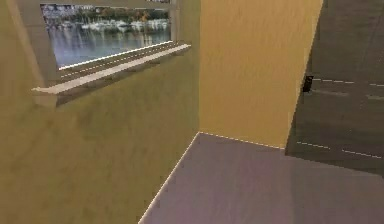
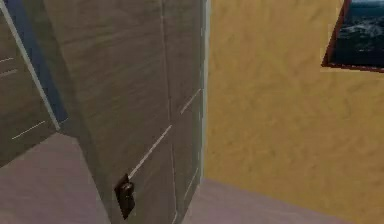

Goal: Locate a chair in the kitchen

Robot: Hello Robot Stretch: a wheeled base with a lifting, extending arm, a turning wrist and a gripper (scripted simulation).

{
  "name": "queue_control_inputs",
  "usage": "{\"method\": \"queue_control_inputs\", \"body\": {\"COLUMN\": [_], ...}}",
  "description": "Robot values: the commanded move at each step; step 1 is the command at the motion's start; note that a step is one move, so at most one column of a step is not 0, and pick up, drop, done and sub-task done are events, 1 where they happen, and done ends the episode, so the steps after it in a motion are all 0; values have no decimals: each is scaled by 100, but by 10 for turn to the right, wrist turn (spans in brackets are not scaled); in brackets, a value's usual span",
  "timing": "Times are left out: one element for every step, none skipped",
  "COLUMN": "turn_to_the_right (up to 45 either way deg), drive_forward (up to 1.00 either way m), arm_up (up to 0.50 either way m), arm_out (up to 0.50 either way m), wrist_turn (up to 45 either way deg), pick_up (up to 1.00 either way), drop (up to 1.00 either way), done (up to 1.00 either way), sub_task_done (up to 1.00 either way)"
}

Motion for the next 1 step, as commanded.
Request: {"method": "queue_control_inputs", "body": {"turn_to_the_right": [180], "drive_forward": [0], "arm_up": [0], "arm_out": [0], "wrist_turn": [0], "pick_up": [0], "drop": [0], "done": [0], "sub_task_done": [0]}}
